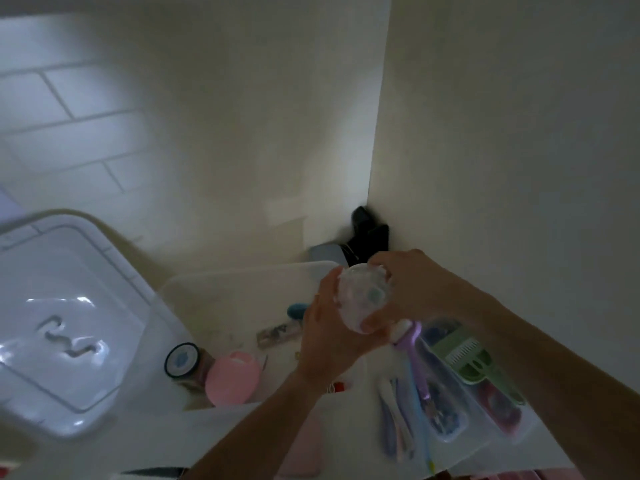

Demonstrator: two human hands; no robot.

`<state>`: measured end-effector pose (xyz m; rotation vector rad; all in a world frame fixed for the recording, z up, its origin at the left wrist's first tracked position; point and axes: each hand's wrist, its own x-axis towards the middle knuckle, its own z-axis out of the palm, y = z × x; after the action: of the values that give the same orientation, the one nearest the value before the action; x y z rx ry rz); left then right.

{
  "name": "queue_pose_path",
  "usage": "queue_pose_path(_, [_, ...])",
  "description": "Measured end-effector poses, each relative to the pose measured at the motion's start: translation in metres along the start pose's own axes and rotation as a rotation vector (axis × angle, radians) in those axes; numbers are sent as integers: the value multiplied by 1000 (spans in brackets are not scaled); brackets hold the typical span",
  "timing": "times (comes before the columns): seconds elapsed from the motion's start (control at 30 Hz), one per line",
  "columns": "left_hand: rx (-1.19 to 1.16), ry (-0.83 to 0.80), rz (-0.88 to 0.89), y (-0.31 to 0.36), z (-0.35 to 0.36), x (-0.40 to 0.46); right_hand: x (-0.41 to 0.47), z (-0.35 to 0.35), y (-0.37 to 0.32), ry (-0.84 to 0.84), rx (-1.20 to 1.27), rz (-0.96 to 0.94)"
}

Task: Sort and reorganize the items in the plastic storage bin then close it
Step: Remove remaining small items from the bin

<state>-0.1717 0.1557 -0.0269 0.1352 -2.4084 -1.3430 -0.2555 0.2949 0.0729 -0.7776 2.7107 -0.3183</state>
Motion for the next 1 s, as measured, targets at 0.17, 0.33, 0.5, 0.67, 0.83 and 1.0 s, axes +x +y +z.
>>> queue_pose_path(0.17, [-72, -45, 37, -17, -45, 8, 4, -26, -20, -72, 60, -106])
queue_pose_path(0.33, [-108, -27, 73, -23, -66, 5, 15, -15, -47, 224, 694, 66])
queue_pose_path(0.5, [-62, -21, 56, -27, -70, 5, 25, 40, -83, 602, 758, 117])
queue_pose_path(0.67, [-49, -24, 40, -35, -72, 3, 31, 63, -96, 529, 893, 91])
queue_pose_path(0.83, [-73, -8, 42, -39, -78, 2, 24, 60, -99, 477, 1023, -2])
queue_pose_path(1.0, [-106, -23, 21, -43, -88, 0, 7, 30, -90, 383, 980, -31])
